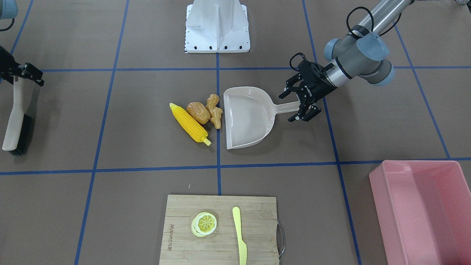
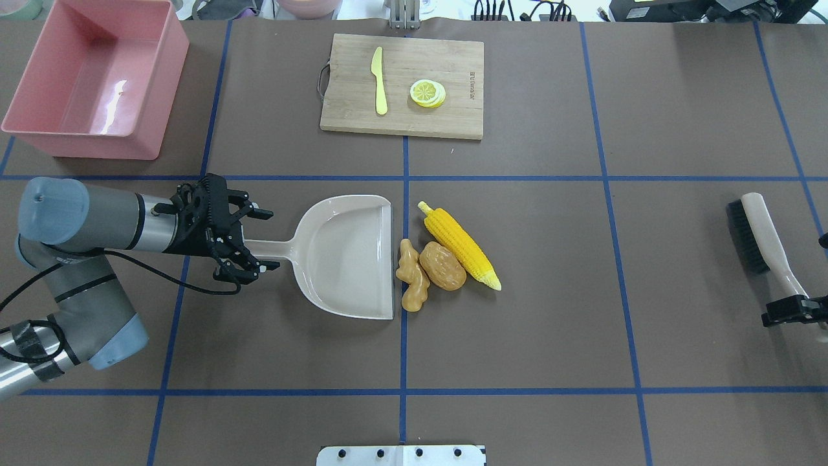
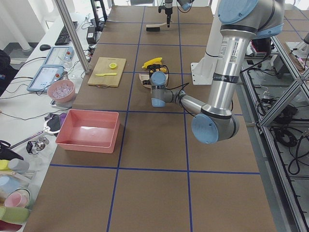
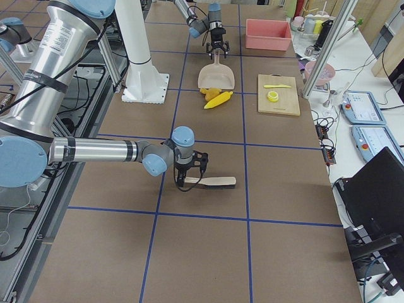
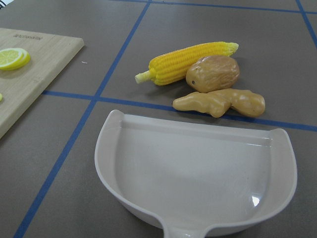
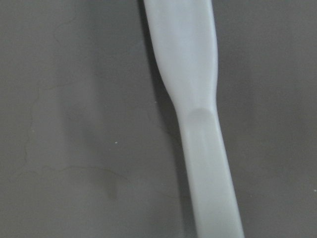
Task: Sweep and dump trash into bin
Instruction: 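Grasp the white-handled brush with the right gripper and lift it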
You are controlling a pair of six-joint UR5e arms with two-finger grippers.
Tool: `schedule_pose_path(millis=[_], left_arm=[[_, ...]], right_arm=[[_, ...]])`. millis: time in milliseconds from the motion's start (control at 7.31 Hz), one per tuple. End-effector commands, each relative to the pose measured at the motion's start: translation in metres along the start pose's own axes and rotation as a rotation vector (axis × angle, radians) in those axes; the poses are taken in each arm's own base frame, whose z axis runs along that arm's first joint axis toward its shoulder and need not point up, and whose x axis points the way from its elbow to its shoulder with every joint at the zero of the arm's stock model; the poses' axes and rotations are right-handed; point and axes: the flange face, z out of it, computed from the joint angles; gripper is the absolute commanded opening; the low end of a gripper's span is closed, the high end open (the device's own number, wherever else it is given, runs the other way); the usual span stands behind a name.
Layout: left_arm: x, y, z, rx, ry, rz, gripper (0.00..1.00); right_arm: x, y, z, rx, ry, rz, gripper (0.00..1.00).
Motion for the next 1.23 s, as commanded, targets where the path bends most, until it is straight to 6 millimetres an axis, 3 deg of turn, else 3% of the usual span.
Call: schedule_pose_path(millis=[0,274,547,684,821,958,1094], left_arm=[[-0.004,-0.007,0.015,-0.006,0.008,-0.003,0.97],[-0.001,-0.006,0.016,-0.013,0.050,-0.003,0.97],[0.001,-0.001,0.017,-0.023,0.066,-0.003,0.97],[-0.002,0.006,0.022,-0.038,0.067,-0.011,0.97],[-0.002,0.008,0.024,-0.041,0.068,-0.011,0.97],[0.000,0.010,0.026,-0.046,0.072,-0.013,0.97],[0.000,0.011,0.027,-0.047,0.072,-0.014,0.97]], right_arm=[[0.008,0.009,-0.002,-0.005,0.012,-0.023,0.36],[0.026,0.023,-0.006,0.021,0.017,-0.046,0.00],[0.032,0.030,-0.010,0.032,0.005,-0.055,0.00],[0.023,0.027,-0.014,0.042,-0.008,-0.067,0.00],[0.005,0.025,-0.022,0.052,-0.035,-0.089,0.00],[-0.025,0.017,-0.031,0.059,-0.081,-0.115,0.00],[-0.072,0.016,-0.035,0.036,-0.124,-0.119,0.00]])
